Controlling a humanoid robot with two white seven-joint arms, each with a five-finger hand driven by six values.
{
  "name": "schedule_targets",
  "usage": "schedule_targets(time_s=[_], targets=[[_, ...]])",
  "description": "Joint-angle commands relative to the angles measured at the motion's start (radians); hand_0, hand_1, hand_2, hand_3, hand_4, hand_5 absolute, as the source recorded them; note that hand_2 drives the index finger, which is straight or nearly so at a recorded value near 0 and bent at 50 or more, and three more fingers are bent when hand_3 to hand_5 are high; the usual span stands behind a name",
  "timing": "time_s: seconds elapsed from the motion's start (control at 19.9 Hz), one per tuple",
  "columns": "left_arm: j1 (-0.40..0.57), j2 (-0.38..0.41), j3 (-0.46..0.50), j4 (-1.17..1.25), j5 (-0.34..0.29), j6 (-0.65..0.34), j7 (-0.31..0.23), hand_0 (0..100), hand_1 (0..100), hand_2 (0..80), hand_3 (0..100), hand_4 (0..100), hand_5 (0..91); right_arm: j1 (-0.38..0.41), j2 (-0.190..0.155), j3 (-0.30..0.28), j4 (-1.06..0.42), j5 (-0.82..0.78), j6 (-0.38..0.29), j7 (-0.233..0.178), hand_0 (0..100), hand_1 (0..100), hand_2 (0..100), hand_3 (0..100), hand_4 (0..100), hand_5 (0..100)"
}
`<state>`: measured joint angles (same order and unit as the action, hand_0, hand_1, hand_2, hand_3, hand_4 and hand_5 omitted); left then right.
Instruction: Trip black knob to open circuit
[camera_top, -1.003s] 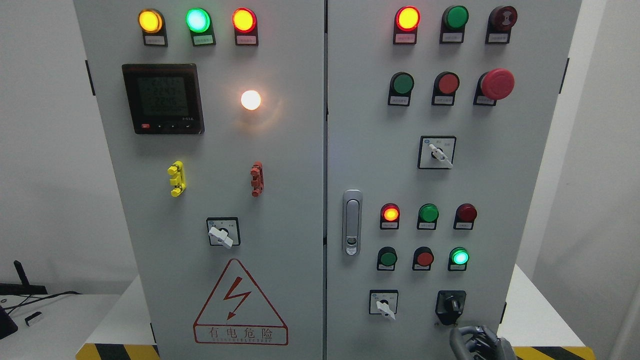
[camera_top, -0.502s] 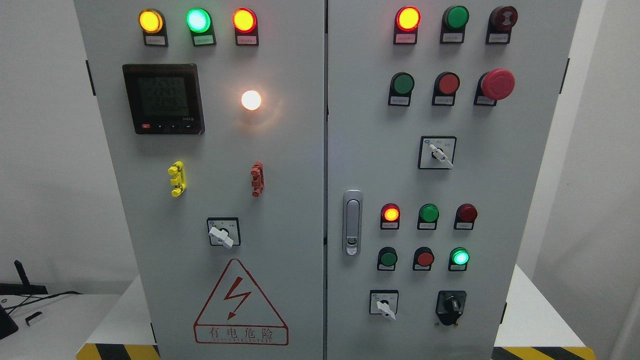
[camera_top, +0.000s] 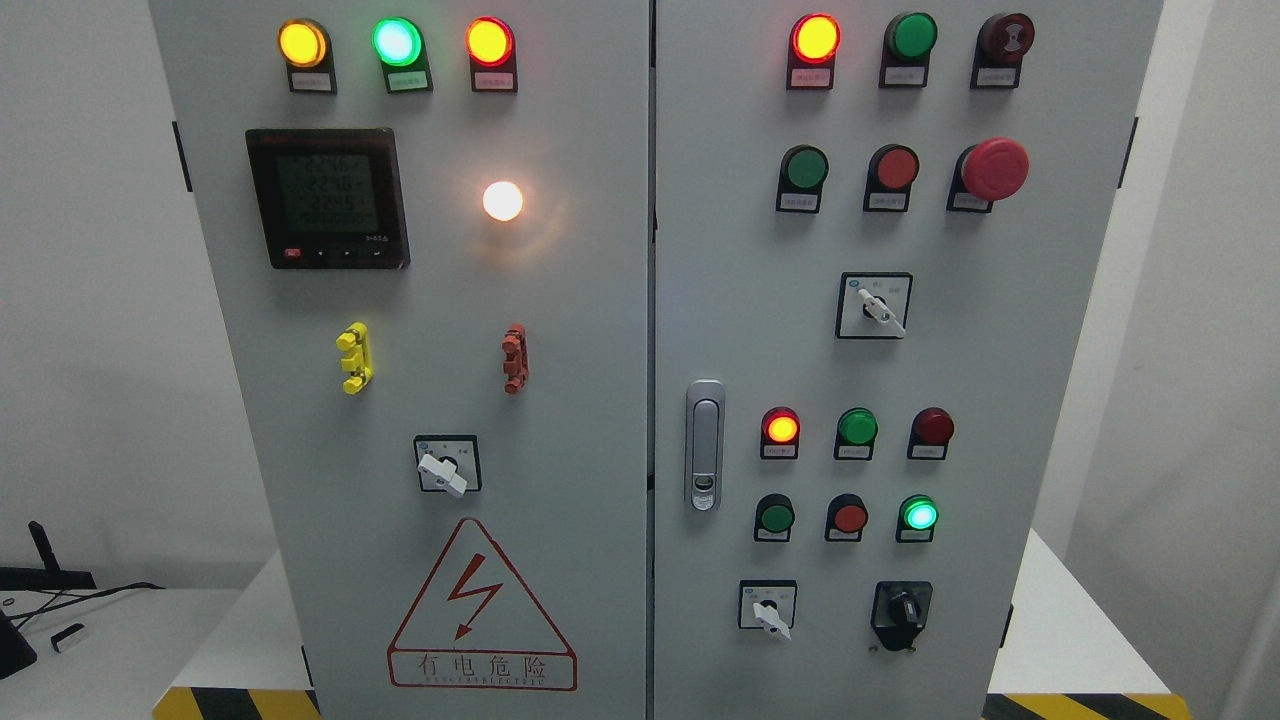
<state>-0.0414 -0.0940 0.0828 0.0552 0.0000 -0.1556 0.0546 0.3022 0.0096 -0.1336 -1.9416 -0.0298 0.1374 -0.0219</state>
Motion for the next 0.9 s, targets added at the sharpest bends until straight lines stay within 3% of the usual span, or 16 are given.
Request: schedule_targets(time_s=[0.0,0.2,0.85], targets=[[0.000,-0.001,0.000,0.000,-0.031,-0.001,0.001,12,39,0.0,0,0,0.0,0.110,0.021,-0.043,-0.122,-0.039,-0.027,0.000,10,10,27,42,39,37],[0.000,0.000,0.000,0.000,-0.031,-0.001,0.001,12,39,0.0,0,0,0.0,0.118,0.024,-0.054,-0.129,-0.068,-0.029,-0.001,8,9,20,34,33,32],[0.000,0.000,0.000,0.000,-0.031,-0.001,0.001,12,39,0.0,0,0,0.0,0.118,0.030,-0.049,-0.129,-0.068,-0.030,0.000,7,9,20,32,32,29]])
